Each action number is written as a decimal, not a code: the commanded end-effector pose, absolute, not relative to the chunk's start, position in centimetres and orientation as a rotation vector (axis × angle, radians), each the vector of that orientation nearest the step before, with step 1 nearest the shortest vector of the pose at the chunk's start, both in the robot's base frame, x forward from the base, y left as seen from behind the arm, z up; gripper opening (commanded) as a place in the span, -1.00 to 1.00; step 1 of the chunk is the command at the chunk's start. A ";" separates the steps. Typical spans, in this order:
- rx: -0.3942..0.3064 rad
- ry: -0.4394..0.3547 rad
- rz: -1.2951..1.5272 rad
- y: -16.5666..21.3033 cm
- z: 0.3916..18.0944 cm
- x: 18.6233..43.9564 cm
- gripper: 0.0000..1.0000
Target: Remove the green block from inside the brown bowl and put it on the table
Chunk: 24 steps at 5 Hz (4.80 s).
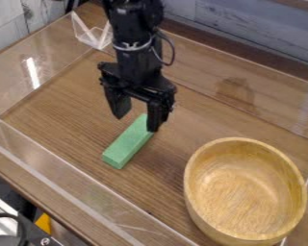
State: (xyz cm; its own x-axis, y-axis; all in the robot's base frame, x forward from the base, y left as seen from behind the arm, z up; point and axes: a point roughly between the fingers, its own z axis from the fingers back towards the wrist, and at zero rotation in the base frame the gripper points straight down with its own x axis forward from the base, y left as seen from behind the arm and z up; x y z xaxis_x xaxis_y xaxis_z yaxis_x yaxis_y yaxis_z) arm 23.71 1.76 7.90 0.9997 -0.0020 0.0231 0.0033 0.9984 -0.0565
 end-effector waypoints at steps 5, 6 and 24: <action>-0.058 -0.078 -0.062 3.0 10.0 25.6 1.00; -0.060 -0.076 -0.062 2.8 9.2 25.5 1.00; -0.037 -0.179 0.292 13.5 9.7 32.6 -1.00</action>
State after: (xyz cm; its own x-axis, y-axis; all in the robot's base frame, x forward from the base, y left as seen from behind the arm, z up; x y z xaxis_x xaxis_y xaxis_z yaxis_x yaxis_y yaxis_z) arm 31.68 12.94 7.63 0.9499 0.2963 0.0997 -0.2898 0.9542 -0.0743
